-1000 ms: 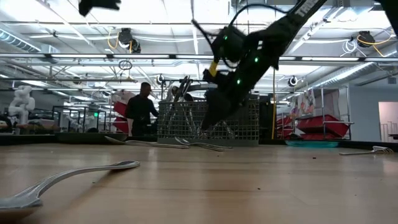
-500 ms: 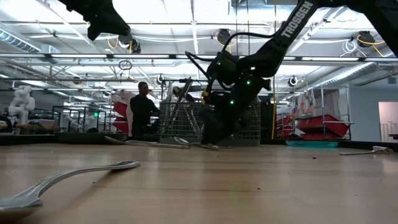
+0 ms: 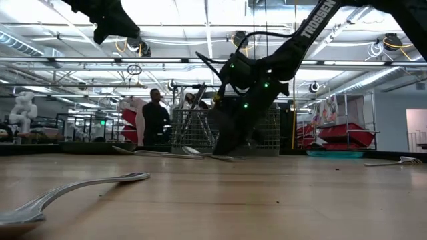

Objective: Sort silverware
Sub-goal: Put the spoon into the silverware basket

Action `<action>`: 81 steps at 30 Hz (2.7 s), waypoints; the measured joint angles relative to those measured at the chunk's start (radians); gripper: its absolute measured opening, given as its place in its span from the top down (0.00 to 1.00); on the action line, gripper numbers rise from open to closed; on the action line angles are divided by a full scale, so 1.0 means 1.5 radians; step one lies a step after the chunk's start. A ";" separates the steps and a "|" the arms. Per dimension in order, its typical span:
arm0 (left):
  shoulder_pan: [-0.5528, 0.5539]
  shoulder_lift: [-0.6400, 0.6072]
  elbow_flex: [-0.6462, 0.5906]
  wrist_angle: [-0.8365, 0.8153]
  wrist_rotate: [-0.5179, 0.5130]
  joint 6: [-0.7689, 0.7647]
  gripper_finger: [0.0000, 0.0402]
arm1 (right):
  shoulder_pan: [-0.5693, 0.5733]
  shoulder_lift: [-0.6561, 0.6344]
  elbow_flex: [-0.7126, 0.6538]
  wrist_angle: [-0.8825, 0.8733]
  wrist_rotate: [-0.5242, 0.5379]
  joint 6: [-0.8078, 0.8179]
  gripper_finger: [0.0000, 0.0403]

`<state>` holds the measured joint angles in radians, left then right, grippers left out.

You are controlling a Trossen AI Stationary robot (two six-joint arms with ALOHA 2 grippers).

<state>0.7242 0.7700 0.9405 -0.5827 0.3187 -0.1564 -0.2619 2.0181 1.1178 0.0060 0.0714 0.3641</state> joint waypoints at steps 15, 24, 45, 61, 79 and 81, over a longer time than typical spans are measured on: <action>0.000 0.000 0.000 0.012 -0.001 -0.026 0.72 | 0.053 -0.254 -0.006 0.097 0.191 -0.088 1.00; -0.019 -0.004 0.000 0.204 -0.004 -0.044 0.72 | -0.064 -0.298 -0.180 0.756 0.152 -0.114 1.00; -0.044 -0.004 0.000 0.275 -0.004 -0.006 0.72 | -0.097 0.028 -0.042 0.987 0.178 -0.059 1.00; -0.044 0.123 -0.036 0.393 -0.001 -0.040 0.72 | -0.092 0.028 -0.042 0.896 0.267 -0.110 1.00; 0.036 0.450 -0.039 0.856 0.184 -0.211 0.72 | -0.050 -0.043 -0.040 0.849 0.137 -0.190 1.00; 0.037 0.454 -0.039 0.915 0.245 -0.224 0.70 | -0.048 -0.054 -0.040 0.815 0.132 -0.204 1.00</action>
<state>0.7795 1.4509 0.8826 0.7900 0.6865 -0.4921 -0.3342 1.9365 1.0573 1.2291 0.2700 0.0581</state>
